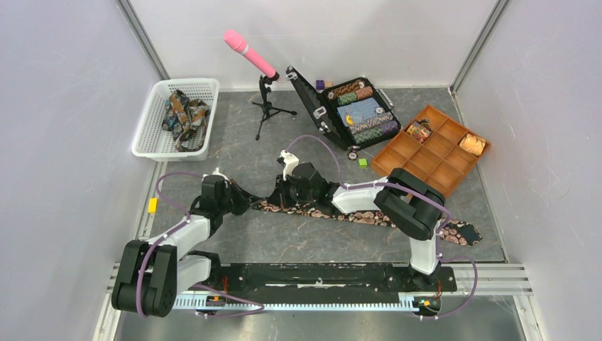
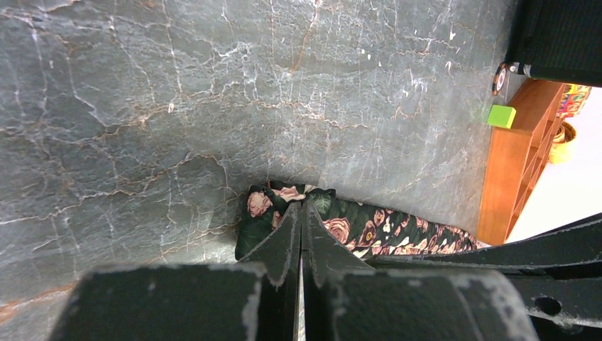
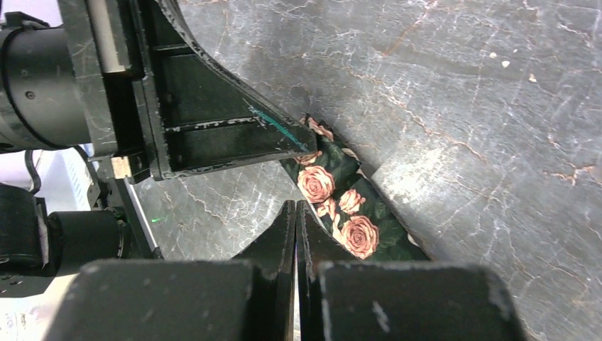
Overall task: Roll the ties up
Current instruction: Roll the tie at the center of the board.
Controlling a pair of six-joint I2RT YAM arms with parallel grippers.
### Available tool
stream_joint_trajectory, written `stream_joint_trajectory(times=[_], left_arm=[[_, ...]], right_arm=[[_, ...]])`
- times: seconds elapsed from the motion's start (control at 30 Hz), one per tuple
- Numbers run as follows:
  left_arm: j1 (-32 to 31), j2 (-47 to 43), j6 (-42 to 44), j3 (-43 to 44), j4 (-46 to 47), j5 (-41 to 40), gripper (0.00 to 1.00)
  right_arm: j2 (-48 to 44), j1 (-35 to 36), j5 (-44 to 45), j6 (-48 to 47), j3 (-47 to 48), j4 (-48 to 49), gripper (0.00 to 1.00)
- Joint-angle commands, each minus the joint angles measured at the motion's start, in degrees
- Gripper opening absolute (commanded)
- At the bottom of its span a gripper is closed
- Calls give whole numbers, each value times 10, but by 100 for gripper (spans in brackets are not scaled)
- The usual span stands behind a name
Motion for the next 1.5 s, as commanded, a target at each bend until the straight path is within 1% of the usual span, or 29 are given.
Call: stream_joint_trajectory(times=[0.0, 0.33, 0.73, 1.1, 1.47], left_arm=[[-3, -2, 7, 5, 24, 12, 2], [-3, -11, 6, -2, 23, 13, 2], [-3, -14, 6, -3, 23, 15, 2], [-3, -18, 4, -3, 20, 15, 2], [-3, -31, 4, -3, 12, 14, 2]], right_arm=[[7, 0, -34, 6, 9, 47, 0], [47, -5, -51, 20, 33, 62, 0], [46, -8, -51, 24, 33, 65, 0], [66, -12, -50, 25, 65, 39, 0], [78, -13, -30, 28, 55, 13, 0]])
